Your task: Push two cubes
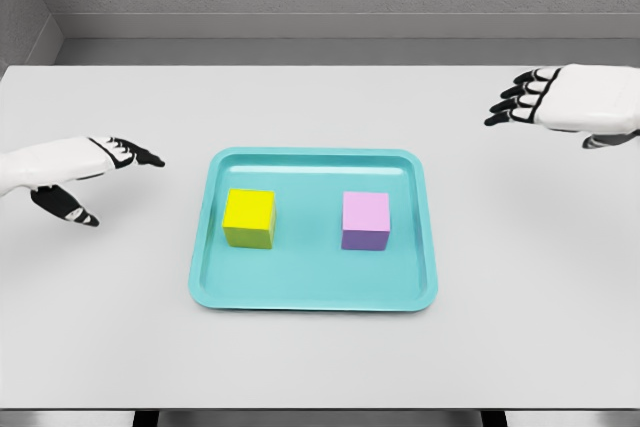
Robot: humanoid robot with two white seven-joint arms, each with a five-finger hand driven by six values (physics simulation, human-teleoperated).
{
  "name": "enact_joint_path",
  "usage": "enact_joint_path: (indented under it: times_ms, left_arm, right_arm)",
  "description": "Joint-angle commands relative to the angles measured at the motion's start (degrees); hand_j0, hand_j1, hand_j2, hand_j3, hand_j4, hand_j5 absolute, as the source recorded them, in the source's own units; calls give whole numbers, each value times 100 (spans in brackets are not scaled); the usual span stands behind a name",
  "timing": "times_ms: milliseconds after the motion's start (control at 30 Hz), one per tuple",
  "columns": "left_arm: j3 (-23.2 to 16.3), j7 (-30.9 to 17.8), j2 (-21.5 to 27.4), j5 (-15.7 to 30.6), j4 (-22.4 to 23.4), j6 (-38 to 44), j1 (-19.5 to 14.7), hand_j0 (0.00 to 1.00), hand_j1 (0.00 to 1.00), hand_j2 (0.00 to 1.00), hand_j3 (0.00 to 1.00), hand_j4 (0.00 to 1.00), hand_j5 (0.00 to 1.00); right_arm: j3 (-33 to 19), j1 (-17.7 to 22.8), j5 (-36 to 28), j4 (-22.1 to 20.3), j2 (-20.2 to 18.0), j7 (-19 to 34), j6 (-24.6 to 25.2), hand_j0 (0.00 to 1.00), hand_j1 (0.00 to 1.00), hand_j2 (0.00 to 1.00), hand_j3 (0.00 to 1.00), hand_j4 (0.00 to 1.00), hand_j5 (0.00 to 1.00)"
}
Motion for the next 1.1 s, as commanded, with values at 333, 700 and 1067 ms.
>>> enact_joint_path:
  times_ms: [333,700,1067]
  left_arm:
    - [-68,-526,-646,-178,200,13,-281,2,2,2,2,2,2]
    - [55,-526,-1042,-556,103,13,-615,1,1,1,1,1,1]
    - [-103,-526,-1297,-2121,-187,13,-624,0,0,0,0,0,0]
  right_arm:
    - [154,-158,-34,-530,-87,-1,13,16,16,16,16,16,16]
    - [1349,-343,10,-644,589,-1,13,11,11,11,11,11,11]
    - [1762,-448,151,-583,950,-1,13,14,14,14,14,14,14]
